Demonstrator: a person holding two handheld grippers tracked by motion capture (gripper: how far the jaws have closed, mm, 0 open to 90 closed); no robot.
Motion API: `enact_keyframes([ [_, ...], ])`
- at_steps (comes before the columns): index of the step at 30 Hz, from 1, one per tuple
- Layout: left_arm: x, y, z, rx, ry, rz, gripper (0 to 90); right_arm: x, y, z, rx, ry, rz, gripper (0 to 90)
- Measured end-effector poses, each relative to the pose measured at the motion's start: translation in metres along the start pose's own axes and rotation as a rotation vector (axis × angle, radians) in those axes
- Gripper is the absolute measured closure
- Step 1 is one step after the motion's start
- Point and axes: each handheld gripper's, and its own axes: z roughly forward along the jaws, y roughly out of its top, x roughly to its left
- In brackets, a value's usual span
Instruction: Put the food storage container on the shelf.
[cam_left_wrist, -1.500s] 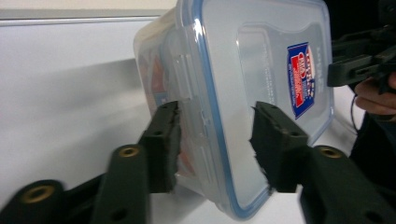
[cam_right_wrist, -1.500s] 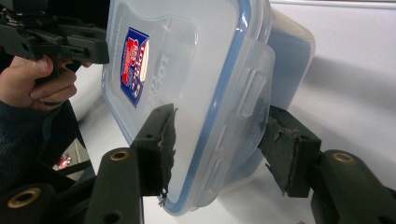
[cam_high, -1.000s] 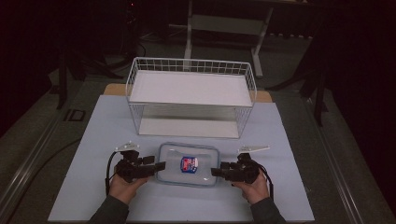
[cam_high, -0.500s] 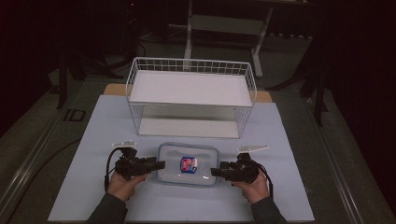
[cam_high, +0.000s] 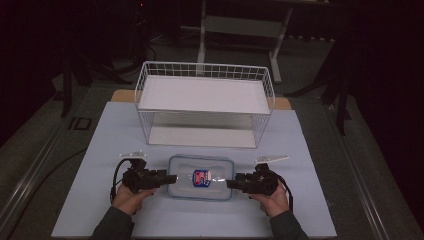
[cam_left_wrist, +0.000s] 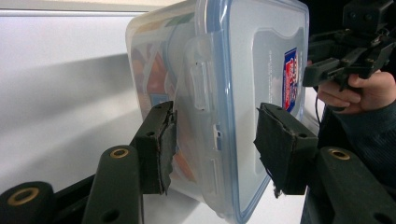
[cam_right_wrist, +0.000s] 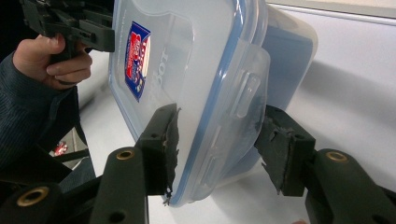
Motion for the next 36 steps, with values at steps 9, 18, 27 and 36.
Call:
enact_keyframes([
  [9, 0.001, -0.001, -0.002, -0.002, -0.03, 0.019, 42.9, 0.001, 0.0, 0.0, 0.001, 0.001, -0.01, 49.8],
  [18, -0.004, -0.001, -0.003, -0.005, 0.021, 0.021, 51.1, 0.002, 0.0, 0.0, -0.005, 0.004, 0.025, 51.7],
  [27, -0.011, 0.001, -0.005, -0.012, 0.054, 0.044, 52.3, 0.004, 0.001, -0.001, -0.013, -0.011, 0.014, 52.2],
  [36, -0.019, 0.004, -0.011, -0.057, 0.065, 0.062, 52.3, 0.008, 0.004, -0.005, -0.042, -0.01, -0.01, 52.1],
])
